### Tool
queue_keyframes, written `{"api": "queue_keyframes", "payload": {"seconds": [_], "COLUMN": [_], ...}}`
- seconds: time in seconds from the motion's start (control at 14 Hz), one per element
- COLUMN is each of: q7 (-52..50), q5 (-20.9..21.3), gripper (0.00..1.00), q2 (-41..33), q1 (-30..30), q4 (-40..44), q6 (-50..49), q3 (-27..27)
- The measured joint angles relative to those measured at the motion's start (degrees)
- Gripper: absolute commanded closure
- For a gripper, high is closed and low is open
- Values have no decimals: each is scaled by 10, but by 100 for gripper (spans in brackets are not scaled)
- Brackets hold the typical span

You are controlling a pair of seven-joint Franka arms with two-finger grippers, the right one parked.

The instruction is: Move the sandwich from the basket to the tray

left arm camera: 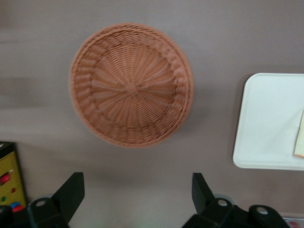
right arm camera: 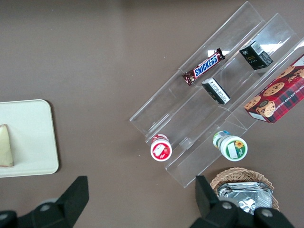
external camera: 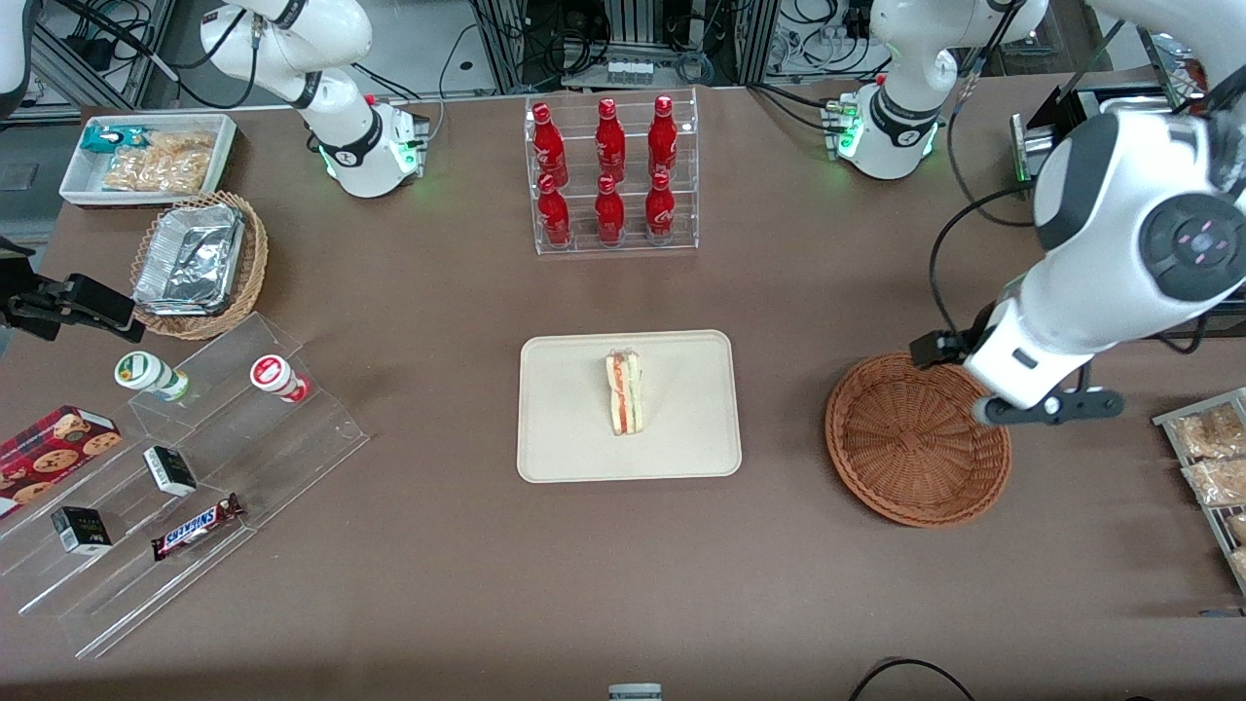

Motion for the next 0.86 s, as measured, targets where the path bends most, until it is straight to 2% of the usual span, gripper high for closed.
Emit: {"api": "queue_keyframes", "payload": {"seconds": [0.29, 0.43, 0.86], "q7": [6, 8, 9], "q5": [-10, -11, -14], "gripper": [0, 0, 0], "q2": [-113, -149, -156], "q1": [0, 0, 0], "q4": [-48, -63, -68], "q6": [-74, -78, -66], "q3": [13, 13, 14]}}
